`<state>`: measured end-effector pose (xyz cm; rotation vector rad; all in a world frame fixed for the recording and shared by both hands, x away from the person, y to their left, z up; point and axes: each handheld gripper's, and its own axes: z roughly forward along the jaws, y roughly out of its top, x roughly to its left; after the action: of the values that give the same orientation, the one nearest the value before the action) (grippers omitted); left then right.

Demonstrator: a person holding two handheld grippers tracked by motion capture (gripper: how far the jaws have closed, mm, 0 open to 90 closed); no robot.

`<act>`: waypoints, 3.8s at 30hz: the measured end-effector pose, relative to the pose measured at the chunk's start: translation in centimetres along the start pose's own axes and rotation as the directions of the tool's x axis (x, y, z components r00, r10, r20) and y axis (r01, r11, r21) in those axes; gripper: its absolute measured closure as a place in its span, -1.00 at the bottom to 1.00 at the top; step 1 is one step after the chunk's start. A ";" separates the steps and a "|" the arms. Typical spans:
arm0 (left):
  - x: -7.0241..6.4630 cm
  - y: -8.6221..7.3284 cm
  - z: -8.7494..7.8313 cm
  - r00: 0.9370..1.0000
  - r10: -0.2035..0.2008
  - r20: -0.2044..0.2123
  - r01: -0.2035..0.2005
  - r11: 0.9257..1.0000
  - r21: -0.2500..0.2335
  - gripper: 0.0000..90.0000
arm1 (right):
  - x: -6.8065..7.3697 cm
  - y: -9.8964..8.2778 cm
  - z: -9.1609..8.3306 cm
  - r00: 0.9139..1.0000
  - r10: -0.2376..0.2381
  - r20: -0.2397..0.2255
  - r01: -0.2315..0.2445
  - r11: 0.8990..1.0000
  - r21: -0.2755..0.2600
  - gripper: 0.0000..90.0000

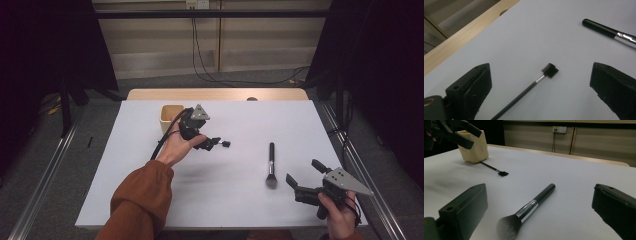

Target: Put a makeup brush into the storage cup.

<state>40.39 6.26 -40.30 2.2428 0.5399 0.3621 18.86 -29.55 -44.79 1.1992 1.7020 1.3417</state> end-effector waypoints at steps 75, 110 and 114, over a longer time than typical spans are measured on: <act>1.4 1.0 9.2 0.960 0.064 0.273 -0.201 0.834 0.514 -0.02 | 0.3 -0.2 -0.3 0.999 -0.025 -0.024 0.026 1.000 0.016 -1.00; 0.9 1.6 9.1 0.953 0.043 0.300 -0.215 0.794 0.569 0.91 | 0.2 -0.3 -0.4 0.999 -0.025 -0.024 0.025 0.999 0.022 -1.00; 1.0 1.5 8.9 0.955 0.039 0.295 -0.208 0.798 0.566 0.91 | 0.2 -0.3 -0.4 0.999 -0.027 -0.026 0.028 0.999 0.026 -1.00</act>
<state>45.40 0.20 -44.92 2.8881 0.3894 -0.0775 18.29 -29.50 -44.97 1.1734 1.7530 1.3278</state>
